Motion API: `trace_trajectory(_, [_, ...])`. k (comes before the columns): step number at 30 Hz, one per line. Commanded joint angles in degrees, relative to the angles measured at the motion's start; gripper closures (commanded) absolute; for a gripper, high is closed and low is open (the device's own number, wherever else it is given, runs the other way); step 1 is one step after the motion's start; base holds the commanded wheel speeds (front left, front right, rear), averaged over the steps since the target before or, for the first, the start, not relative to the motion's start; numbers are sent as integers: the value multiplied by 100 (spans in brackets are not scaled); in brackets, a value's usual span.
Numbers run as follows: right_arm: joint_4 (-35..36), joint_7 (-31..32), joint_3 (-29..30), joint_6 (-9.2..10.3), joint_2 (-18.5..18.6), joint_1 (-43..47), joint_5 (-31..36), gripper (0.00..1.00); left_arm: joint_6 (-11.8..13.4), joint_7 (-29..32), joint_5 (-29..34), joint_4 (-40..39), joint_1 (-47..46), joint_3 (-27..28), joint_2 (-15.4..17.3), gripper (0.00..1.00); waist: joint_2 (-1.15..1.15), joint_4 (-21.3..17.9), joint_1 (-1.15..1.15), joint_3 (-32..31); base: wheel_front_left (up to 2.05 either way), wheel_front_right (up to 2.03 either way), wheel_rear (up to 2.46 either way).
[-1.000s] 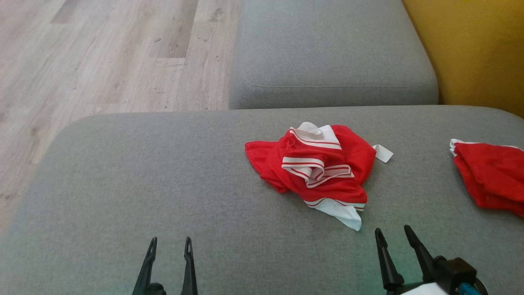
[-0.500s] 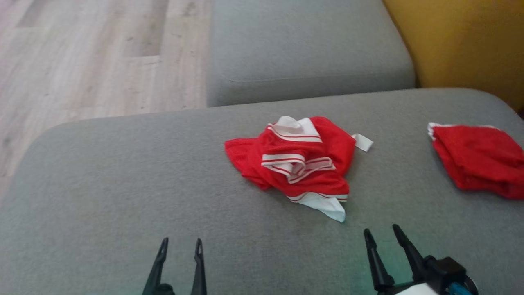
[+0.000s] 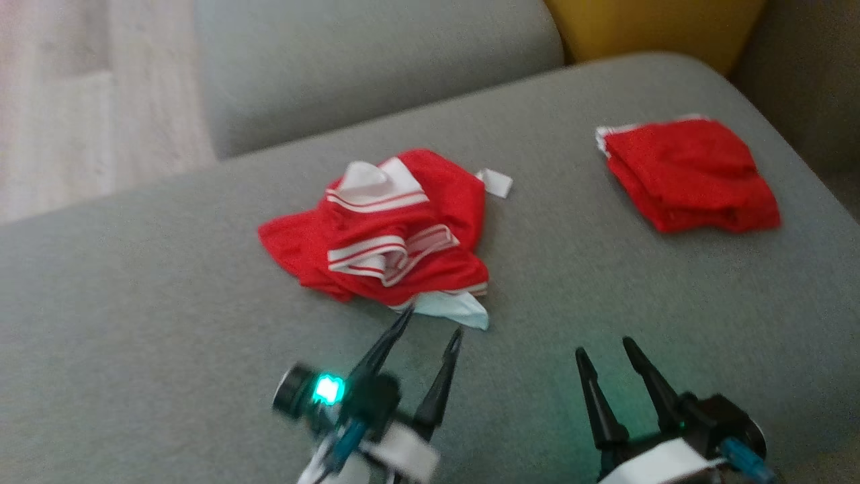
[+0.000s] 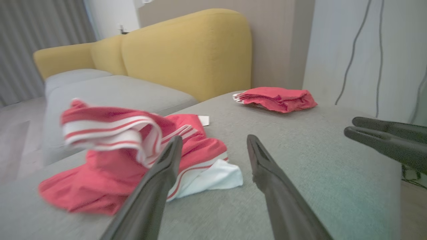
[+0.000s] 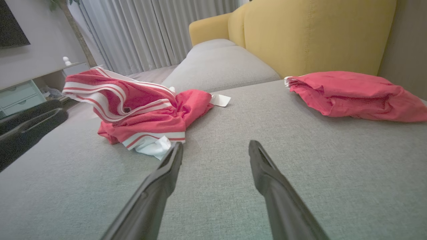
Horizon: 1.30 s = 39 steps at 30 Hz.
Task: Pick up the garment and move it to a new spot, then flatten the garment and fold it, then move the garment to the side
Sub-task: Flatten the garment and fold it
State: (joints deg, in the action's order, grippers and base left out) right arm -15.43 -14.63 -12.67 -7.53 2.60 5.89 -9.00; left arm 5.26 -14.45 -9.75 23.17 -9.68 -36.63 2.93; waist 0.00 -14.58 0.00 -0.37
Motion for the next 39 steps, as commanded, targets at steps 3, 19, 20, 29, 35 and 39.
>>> trace_trajectory(3, [231,-37,-220,4,28,-463,-51,0,-29,-55,-121,309,-1159,-310,-5,0,0,-500,0,699,0,0,0])
trace_trajectory(19, [286,-37,-373,4,28,-813,-231,0,557,806,-1058,2760,-2914,-1304,-5,15,0,-1181,0,1293,0,0,0])
trace_trajectory(20, [285,-37,-370,4,28,-809,-232,0,574,797,-1094,2882,-2937,-1321,-5,62,0,-1187,0,1287,0,0,0])
trace_trajectory(29, [277,-37,-380,4,28,-742,-227,0,-66,95,-2136,2248,-3327,-1302,-5,100,0,-968,0,952,0,0,0])
trace_trajectory(35, [242,-37,-398,4,28,-652,-227,0,-268,-26,-2274,1770,-4475,-1118,-5,100,0,-744,0,629,0,0,0])
trace_trajectory(39, [186,-37,-473,4,28,-542,-218,0,-344,-48,-2308,1690,-5540,-559,120,100,0,-607,0,371,0,0,0])
